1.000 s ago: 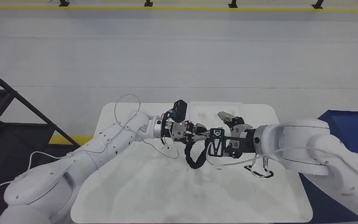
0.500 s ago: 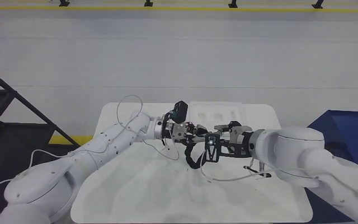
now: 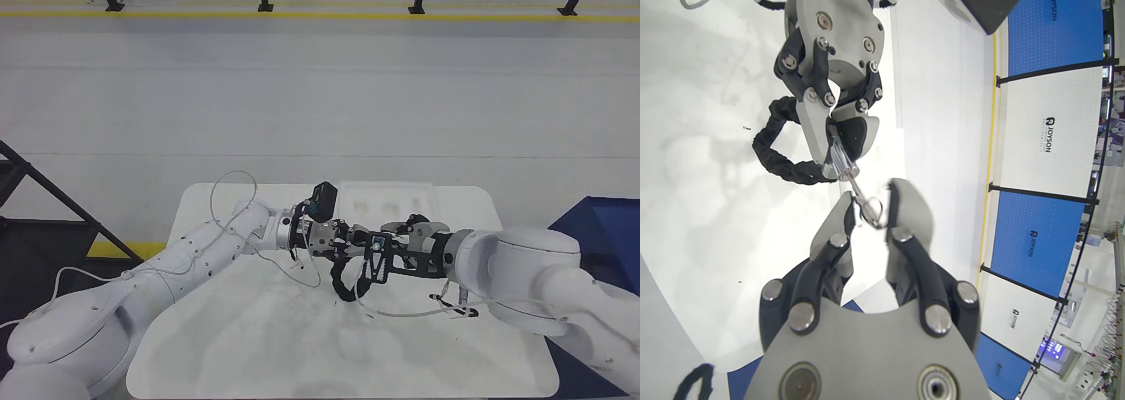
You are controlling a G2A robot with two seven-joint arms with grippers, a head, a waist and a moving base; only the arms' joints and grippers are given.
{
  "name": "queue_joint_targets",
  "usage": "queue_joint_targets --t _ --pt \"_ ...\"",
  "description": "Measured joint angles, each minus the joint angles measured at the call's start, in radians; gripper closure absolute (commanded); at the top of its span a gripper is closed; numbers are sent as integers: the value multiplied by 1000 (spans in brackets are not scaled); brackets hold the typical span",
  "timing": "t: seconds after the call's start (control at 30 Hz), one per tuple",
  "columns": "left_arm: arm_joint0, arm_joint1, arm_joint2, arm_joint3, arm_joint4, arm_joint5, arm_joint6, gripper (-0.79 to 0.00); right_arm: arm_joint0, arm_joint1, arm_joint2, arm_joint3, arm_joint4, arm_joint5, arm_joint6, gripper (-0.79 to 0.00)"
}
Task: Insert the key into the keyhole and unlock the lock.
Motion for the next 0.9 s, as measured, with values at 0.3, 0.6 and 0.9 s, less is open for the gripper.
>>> queue_joint_targets --t 0.3,0.6,0.9 --pt "-4 -3 0 0 23 0 7 0 -8 -5 35 17 133 42 15 0" --pt "-23 -8 -7 14 115 0 63 0 -3 -12 68 69 328 138 69 0" --pt "-14 -18 -43 54 239 11 75 0 10 -24 71 112 450 182 87 -785"
